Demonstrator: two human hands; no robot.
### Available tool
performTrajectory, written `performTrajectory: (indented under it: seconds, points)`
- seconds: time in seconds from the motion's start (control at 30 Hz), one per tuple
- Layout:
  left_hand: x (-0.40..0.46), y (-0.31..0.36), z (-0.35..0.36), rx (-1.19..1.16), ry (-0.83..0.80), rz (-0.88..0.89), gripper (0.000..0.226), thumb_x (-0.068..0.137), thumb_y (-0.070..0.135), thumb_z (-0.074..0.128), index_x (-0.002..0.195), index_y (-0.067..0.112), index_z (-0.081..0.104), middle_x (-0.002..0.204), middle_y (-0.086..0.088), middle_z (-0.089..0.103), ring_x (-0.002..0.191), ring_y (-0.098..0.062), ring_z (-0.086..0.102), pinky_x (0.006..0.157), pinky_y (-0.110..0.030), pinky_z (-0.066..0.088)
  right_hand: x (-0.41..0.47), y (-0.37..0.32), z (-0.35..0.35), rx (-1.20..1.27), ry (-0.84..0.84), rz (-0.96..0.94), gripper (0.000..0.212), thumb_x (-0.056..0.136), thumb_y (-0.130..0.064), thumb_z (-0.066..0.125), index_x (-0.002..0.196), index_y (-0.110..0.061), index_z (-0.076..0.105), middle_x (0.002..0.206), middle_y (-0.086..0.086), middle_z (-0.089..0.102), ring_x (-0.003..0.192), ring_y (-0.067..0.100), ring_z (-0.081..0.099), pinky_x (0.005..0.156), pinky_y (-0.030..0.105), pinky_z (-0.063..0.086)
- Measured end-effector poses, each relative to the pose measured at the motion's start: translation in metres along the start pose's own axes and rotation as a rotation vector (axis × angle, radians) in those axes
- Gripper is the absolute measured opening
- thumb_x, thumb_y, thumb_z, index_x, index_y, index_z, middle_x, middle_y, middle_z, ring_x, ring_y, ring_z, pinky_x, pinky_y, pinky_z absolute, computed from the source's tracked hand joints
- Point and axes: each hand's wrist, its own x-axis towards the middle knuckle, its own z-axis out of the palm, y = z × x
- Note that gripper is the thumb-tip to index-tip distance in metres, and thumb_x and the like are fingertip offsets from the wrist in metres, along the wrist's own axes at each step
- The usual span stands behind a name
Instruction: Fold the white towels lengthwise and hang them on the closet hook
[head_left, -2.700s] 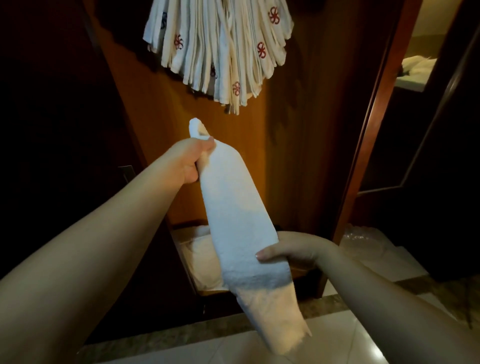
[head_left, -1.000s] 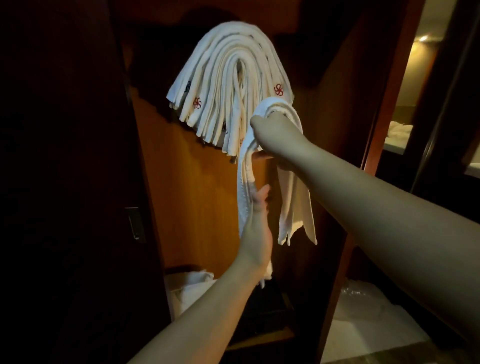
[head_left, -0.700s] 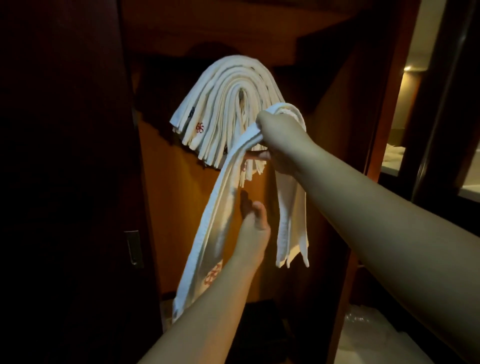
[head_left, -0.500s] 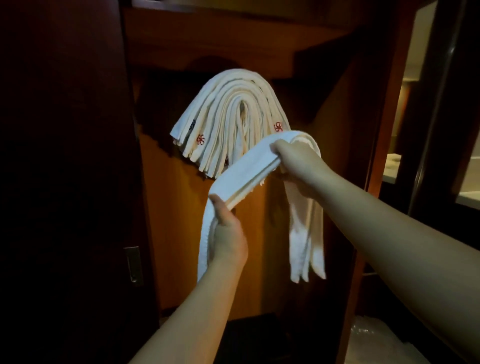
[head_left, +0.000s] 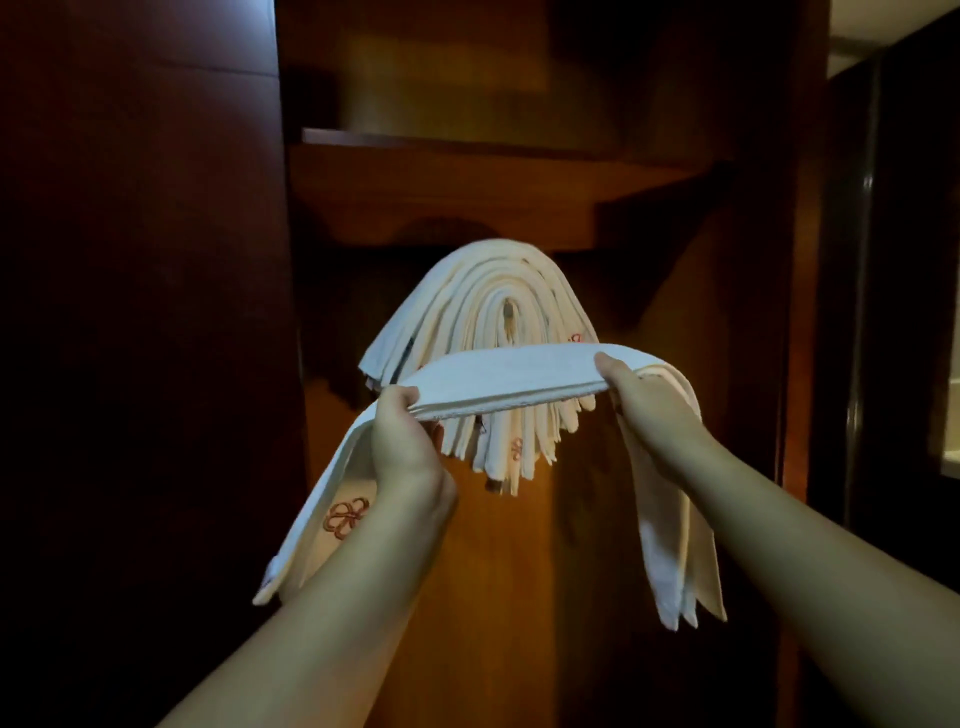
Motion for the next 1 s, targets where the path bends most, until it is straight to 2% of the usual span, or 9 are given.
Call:
performTrajectory:
  seconds: [0.2,0.37,0.43,0.5,0.57,0.63,0.77,0.87,1.0]
  points:
    - [0.053,0.032,0.03,0.291,-0.188,0.054,0.032,0.091,0.04,0.053,0.099,0.011,0.065,0.097,-0.006,0.069,0.095,-0.02,0.064,0.09,-0.042,0.052,0.049,-0.02,-0.007,-0.057,0.056,-0.059,0.052,0.093,-0.064,0.053,0.11,-0.018,0.072,0.11,0.006,0.071,0.107,0.022,0.064,0.093,0.035,0.044]
    - [0.101,0.061,0.054,0.516,-0.35,0.167,0.048,0.084,0.057,0.048,0.095,0.018,0.074,0.096,-0.011,0.076,0.094,-0.025,0.072,0.088,-0.04,0.054,0.097,-0.033,-0.015,0.124,-0.01,-0.04,0.065,0.078,-0.076,0.057,0.119,-0.027,0.067,0.123,-0.001,0.069,0.12,0.017,0.061,0.116,0.046,0.036]
    - [0.124,0.069,0.064,0.581,-0.442,0.222,0.055,0.094,0.06,0.042,0.084,0.02,0.079,0.089,-0.006,0.078,0.084,-0.018,0.075,0.079,-0.035,0.053,0.119,-0.04,-0.016,0.112,-0.035,-0.052,0.067,0.063,-0.084,0.055,0.104,-0.033,0.069,0.121,-0.007,0.068,0.122,0.013,0.059,0.119,0.044,0.031]
    - [0.147,0.076,0.078,0.607,-0.486,0.291,0.059,0.1,0.059,0.036,0.087,0.02,0.077,0.086,0.002,0.078,0.08,-0.007,0.074,0.074,-0.027,0.047,0.149,-0.046,-0.013,0.141,-0.103,-0.085,0.049,0.072,-0.08,0.056,0.092,-0.037,0.067,0.124,-0.008,0.067,0.117,0.005,0.059,0.119,0.037,0.028]
    - [0.17,0.082,0.093,0.611,-0.49,0.343,0.059,0.1,0.063,0.034,0.111,0.017,0.068,0.101,0.0,0.078,0.099,-0.009,0.071,0.091,-0.031,0.046,0.182,-0.045,-0.007,0.145,-0.169,-0.137,0.038,0.089,-0.069,0.053,0.095,-0.035,0.066,0.136,-0.004,0.063,0.118,0.003,0.057,0.119,0.036,0.026]
    - [0.194,0.088,0.108,0.662,-0.498,0.384,0.073,0.096,0.07,0.032,0.136,0.013,0.053,0.125,-0.006,0.068,0.124,-0.015,0.058,0.117,-0.038,0.027,0.214,-0.042,-0.002,0.12,-0.236,-0.179,0.037,0.094,-0.065,0.051,0.101,-0.032,0.066,0.141,-0.002,0.059,0.128,0.007,0.052,0.122,0.038,0.023]
    - [0.243,0.096,0.132,0.743,-0.509,0.374,0.094,0.089,0.08,0.026,0.143,0.005,0.047,0.136,-0.013,0.061,0.138,-0.021,0.046,0.125,-0.04,0.009,0.274,-0.045,0.011,0.098,-0.27,-0.218,0.047,0.096,-0.062,0.049,0.121,-0.026,0.067,0.14,0.001,0.059,0.131,0.01,0.052,0.121,0.039,0.026]
    - [0.279,0.095,0.144,0.725,-0.514,0.395,0.092,0.09,0.079,0.024,0.135,0.004,0.053,0.139,-0.017,0.058,0.135,-0.024,0.049,0.124,-0.04,0.019,0.312,-0.045,0.023,0.057,-0.265,-0.268,0.047,0.092,-0.071,0.045,0.107,-0.036,0.073,0.13,-0.003,0.066,0.124,0.013,0.056,0.114,0.04,0.034]
    - [0.318,0.082,0.159,0.7,-0.482,0.417,0.1,0.085,0.083,0.023,0.137,0.003,0.054,0.132,-0.014,0.062,0.122,-0.023,0.059,0.11,-0.041,0.04,0.361,-0.034,0.041,0.007,-0.278,-0.303,0.064,0.085,-0.085,0.034,0.117,-0.044,0.07,0.14,0.0,0.058,0.133,0.021,0.05,0.117,0.049,0.031]
